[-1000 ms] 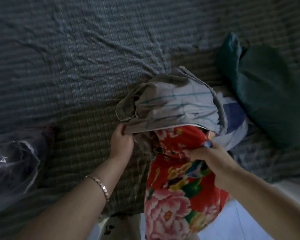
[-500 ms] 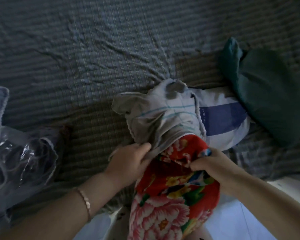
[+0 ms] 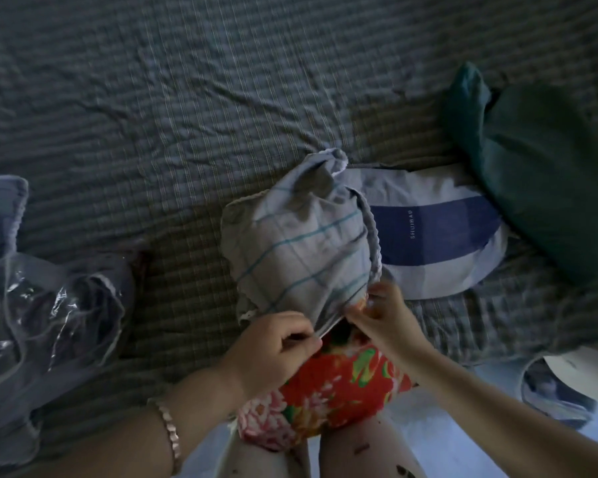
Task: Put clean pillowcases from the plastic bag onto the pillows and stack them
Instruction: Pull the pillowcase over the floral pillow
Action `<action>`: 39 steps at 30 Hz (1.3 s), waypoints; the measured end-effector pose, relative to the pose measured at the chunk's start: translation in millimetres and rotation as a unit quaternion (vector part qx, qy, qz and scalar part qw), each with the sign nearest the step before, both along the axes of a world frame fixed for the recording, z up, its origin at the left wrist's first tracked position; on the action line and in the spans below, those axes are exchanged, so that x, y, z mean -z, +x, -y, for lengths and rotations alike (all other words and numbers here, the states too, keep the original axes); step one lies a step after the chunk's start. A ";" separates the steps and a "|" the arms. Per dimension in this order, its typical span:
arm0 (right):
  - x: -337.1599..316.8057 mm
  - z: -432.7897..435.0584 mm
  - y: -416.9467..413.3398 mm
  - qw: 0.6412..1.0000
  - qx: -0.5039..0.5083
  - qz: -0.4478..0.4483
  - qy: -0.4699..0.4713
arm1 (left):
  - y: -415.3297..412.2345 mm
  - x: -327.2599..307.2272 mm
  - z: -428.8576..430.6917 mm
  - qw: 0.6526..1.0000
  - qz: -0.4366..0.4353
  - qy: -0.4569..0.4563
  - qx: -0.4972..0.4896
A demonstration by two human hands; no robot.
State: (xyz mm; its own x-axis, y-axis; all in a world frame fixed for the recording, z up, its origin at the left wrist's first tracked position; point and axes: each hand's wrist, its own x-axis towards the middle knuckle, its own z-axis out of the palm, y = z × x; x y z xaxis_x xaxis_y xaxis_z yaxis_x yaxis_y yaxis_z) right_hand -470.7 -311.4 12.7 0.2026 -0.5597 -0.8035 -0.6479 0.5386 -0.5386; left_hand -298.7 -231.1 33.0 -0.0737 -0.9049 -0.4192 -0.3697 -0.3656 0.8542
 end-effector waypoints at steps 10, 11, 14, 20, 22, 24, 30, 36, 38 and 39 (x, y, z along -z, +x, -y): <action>74.0 49.3 9.7 0.869 -0.291 -0.221 -0.333 | 0.6 -1.5 12.6 0.992 -0.056 0.101 0.045; 77.4 51.1 -2.7 0.866 -0.298 -0.239 -0.324 | 4.8 3.0 10.6 0.989 -0.039 0.118 0.078; 80.0 26.3 -40.8 0.830 -0.417 -0.209 -0.307 | 18.2 23.5 17.4 0.966 0.061 0.200 0.149; 107.9 -8.5 -56.2 0.837 -0.420 -0.194 -0.291 | 43.9 73.7 126.5 0.927 0.374 0.027 0.016; 120.6 7.0 -50.4 0.881 -0.334 -0.199 -0.270 | 44.4 100.2 163.5 0.911 0.373 0.132 0.118; 132.9 20.1 -50.4 0.906 -0.256 -0.195 -0.274 | 35.7 124.0 177.9 0.872 0.404 0.192 0.201; 142.7 51.2 -28.6 0.883 -0.316 -0.117 -0.327 | 49.6 117.3 140.4 0.914 0.348 0.156 -0.141; 94.5 48.9 17.2 0.839 -0.375 0.012 -0.395 | 104.9 59.9 136.9 0.827 0.325 -0.059 -0.455; 102.2 38.4 -7.4 0.847 -0.411 -0.069 -0.331 | 97.0 76.9 135.1 0.865 0.351 -0.087 -0.349; 111.3 32.0 -21.6 0.847 -0.432 -0.118 -0.285 | 89.5 92.9 130.1 0.890 0.357 -0.091 -0.269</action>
State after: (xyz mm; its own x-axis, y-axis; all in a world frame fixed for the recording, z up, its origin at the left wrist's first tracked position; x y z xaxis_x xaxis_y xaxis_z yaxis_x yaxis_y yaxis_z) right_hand -492.3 -343.5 -98.6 0.6069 -0.5950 -0.5269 -0.7931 -0.4968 -0.3524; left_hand -209.2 -361.3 -59.8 0.6162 -0.7871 -0.0280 -0.6556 -0.5323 0.5356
